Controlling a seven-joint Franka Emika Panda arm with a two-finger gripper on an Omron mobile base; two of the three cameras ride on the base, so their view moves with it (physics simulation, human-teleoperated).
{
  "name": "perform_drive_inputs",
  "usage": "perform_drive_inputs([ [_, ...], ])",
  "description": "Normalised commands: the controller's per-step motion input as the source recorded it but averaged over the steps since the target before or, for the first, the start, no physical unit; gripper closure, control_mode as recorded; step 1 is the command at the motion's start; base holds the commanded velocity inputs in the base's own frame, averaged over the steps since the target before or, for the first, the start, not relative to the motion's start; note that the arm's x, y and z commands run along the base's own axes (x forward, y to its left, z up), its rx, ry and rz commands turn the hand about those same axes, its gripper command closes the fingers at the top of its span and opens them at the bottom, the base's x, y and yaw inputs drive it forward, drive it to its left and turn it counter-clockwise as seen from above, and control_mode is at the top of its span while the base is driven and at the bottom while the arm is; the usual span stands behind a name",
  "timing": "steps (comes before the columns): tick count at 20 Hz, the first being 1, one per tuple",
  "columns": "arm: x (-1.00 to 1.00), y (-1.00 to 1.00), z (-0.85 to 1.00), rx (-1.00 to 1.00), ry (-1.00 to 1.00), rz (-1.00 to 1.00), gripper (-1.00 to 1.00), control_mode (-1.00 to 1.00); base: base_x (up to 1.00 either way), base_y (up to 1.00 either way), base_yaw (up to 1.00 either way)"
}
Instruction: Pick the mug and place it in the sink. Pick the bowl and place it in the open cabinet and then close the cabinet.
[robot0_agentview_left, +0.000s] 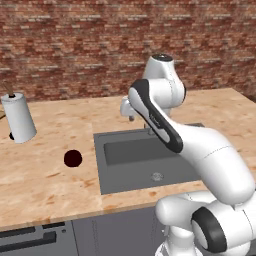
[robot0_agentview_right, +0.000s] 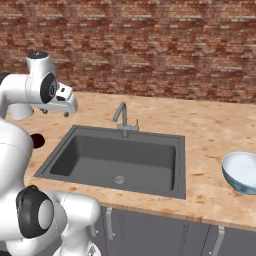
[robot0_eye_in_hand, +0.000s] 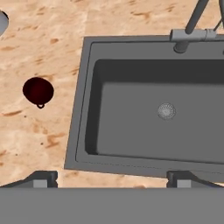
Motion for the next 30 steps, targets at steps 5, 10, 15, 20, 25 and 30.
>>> perform_drive_inputs([
  [5,0.21,0.32,-0.01,0.00,0.00,0.00,-1.00,-1.00,0.00,0.00,0.00],
  [10,0.26,0.31,0.00,0.00,0.00,0.00,-1.00,-1.00,0.00,0.00,0.00],
  [15,0.15,0.45,0.00,0.00,0.00,0.00,-1.00,-1.00,0.00,0.00,0.00],
  [20,0.15,0.45,0.00,0.00,0.00,0.00,-1.00,-1.00,0.00,0.00,0.00],
  [25,0.17,0.33,-0.09,0.00,0.00,0.00,-1.00,-1.00,0.00,0.00,0.00],
  [30,0.04,0.41,-0.38,-0.03,0.00,0.02,-1.00,-1.00,0.00,0.00,0.00],
])
